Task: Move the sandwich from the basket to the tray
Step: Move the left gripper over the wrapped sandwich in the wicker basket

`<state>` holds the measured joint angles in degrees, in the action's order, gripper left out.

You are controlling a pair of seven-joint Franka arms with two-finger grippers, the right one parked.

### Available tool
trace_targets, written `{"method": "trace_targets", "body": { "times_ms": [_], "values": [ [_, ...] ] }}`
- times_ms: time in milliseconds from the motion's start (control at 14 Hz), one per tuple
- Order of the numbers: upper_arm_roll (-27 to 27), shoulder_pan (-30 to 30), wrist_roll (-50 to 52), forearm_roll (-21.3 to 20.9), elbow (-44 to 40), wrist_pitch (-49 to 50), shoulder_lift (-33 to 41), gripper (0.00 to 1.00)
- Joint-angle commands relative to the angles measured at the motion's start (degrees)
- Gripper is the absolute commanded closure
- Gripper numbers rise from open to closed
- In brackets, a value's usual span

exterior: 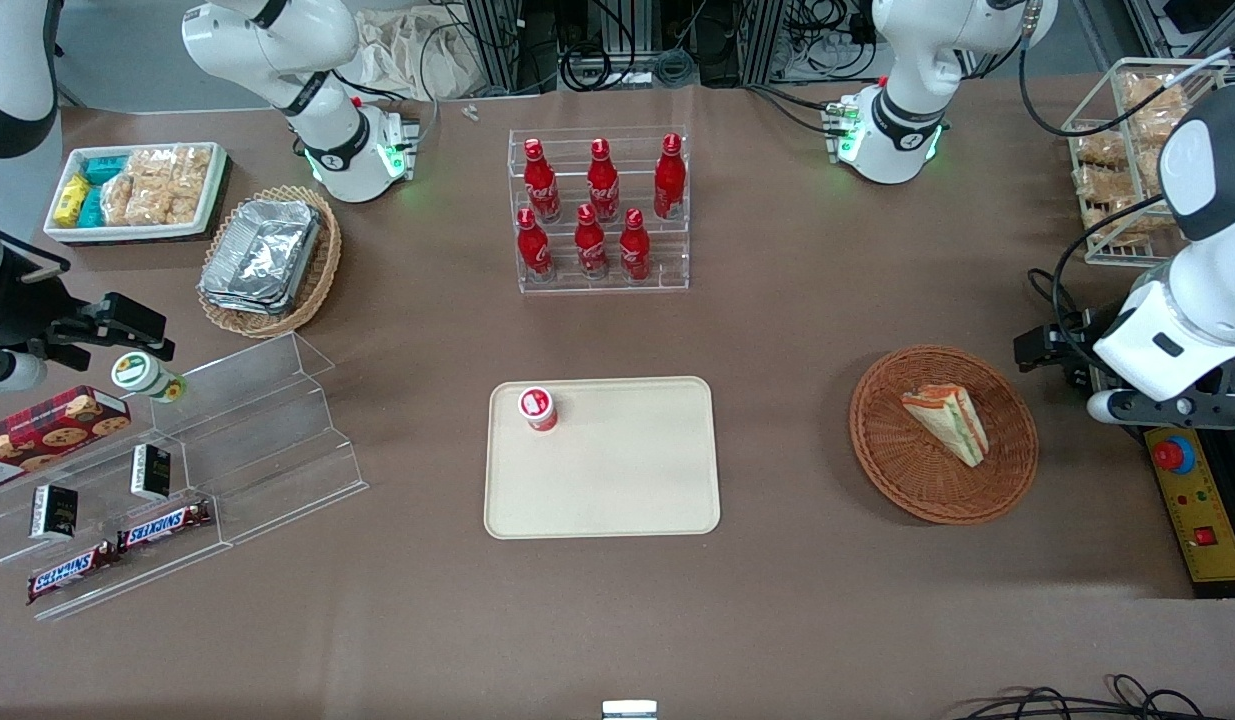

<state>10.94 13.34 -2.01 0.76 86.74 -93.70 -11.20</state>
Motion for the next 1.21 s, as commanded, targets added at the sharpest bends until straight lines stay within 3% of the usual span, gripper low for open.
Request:
{"method": "trace_targets", "body": {
  "times_ms": [0,214,500,714,1143],
  "values": [
    [0.31,-0.16,-0.63,-0.14,-1.84,1.06,-0.93,0.00],
    [0.39,-0.16,0.86,-0.23,-1.75,1.15,-1.37,0.00],
    [0.39,-0.16,14.99,0.21,1.14,-1.03,-2.60,0.00],
    [0.66,-3.06,24.33,4.16,7.80,-7.62,-1.38,0.00],
    [0.57,-2.80,38.91,3.11,22.31,-24.05,-0.40,0.00]
  ]
}}
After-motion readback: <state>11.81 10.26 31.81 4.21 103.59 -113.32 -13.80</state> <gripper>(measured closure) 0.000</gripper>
